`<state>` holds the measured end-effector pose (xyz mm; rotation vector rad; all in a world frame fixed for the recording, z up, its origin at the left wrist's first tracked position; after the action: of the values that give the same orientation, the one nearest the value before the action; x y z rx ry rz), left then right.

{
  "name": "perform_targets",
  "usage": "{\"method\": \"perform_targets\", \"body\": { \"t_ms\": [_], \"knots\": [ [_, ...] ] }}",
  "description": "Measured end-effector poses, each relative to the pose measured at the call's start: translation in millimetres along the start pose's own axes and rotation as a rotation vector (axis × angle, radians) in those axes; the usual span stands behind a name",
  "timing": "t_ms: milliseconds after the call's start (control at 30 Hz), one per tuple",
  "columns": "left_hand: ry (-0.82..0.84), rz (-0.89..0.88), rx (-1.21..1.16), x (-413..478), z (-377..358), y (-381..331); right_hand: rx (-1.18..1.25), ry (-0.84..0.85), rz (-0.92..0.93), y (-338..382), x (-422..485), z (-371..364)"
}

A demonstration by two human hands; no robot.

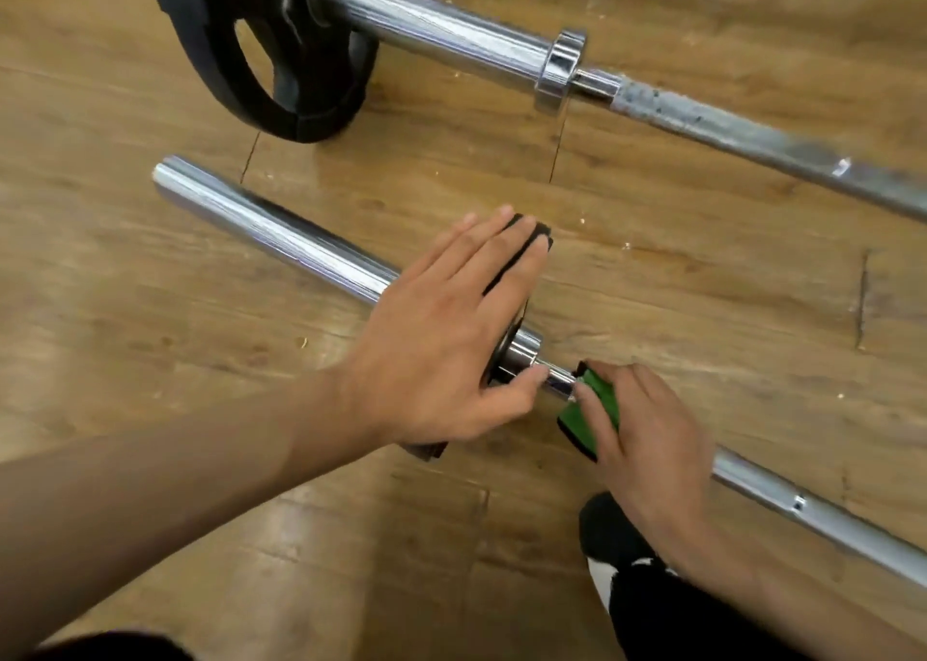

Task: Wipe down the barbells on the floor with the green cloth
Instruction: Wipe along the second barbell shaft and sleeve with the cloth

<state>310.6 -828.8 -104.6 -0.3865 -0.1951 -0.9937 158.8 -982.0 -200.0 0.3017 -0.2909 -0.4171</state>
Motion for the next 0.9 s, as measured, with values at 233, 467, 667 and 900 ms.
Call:
{"method": "perform_targets", "body": {
  "t_ms": [233, 467, 667, 900],
  "knots": [
    [0.064, -0.076, -0.034, 3.1, 2.9, 0.8, 0.408, -0.163, -0.18, 33.8, 32.8, 9.0],
    [-0.001, -0.126, -0.141, -4.7, -1.3, 5.8, 0.279, -0.066, -0.157, 87.2, 3.7, -18.9],
    [-0.011, -0.153, -0.124, -10.8, 0.3, 2.5, 0.136, 0.158, -0.404, 73.3, 57.9, -25.2],
    [-0.017, -0.116, -0.162, -11.2, -1.5, 5.0, 0.142, 0.127, -0.277, 96.9, 20.2, -19.2]
  ]
}}
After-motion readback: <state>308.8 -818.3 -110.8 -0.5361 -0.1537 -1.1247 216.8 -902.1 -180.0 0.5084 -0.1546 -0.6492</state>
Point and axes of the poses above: each hand's wrist, its own x-axis towards the middle knuckle, its own z-axis out of the back of the hand, y = z × x, the point moved 4 cm from there along x, towards the middle knuckle, and after that the axes turned 15 degrees about -y, right-handed, at the moved point
